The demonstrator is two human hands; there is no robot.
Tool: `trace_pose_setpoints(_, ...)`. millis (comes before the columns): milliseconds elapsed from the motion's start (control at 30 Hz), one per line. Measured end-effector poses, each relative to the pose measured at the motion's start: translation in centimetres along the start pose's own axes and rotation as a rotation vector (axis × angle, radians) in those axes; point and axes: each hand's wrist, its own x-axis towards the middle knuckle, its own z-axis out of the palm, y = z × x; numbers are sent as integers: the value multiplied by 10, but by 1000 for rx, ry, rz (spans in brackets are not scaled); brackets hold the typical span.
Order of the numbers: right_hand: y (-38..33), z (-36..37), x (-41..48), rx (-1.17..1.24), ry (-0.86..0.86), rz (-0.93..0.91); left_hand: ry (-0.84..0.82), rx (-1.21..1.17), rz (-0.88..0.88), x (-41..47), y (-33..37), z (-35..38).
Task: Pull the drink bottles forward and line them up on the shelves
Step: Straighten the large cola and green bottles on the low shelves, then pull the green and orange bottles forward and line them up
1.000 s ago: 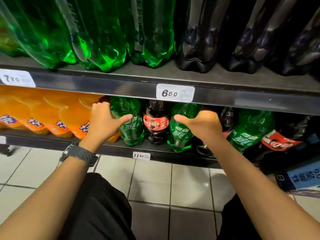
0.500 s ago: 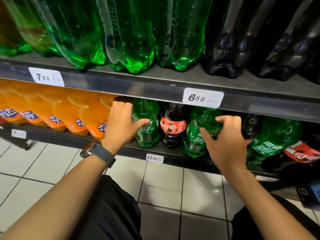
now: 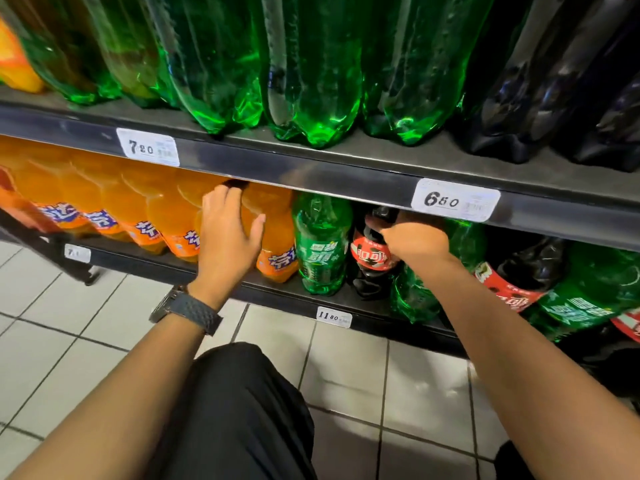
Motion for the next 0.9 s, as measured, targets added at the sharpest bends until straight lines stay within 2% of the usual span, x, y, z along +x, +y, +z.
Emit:
trace_pose_setpoints(133, 1, -3, 1, -32, 13, -8, -179, -117, -67, 8, -13, -3)
trace_pose_setpoints(267, 1, -9, -14, -126, -79, -11, -186, -158, -132, 8, -8, -2)
trace_pose_setpoints(300, 3, -8, -21, -102, -23, -32, -180, -168, -171, 9, -8, -3)
trace_pose_setpoints(367, 12, -4, -41, 48, 220, -105, -183, -185, -277, 7, -7, -8)
trace_pose_setpoints(433, 15, 1, -64, 111, 471, -281, -192, -219, -399, 5, -5, -14)
trace_pose_setpoints(467, 16, 3, -71, 129, 530, -384, -191, -248, -457, 4, -1, -19)
trace_pose_setpoints(500, 16, 4, -75, 153, 512, -474, -196, -284, -505, 3, 3, -24)
trace_pose_setpoints(567, 11, 6, -80, 215, 335, -604, -221, -338, -578, -2, 13, -40)
trace_pose_setpoints(667, -9, 6, -78, 180, 138, -689, -265, -327, -598, -14, 17, -71)
trace_pose_setpoints(800, -51, 9, -75, 269, -34, -663, -330, -221, -564, -25, -1, -100)
trace_pose_setpoints(900, -80, 20, -68, 343, -59, -577, -319, -199, -533, -21, -26, -96)
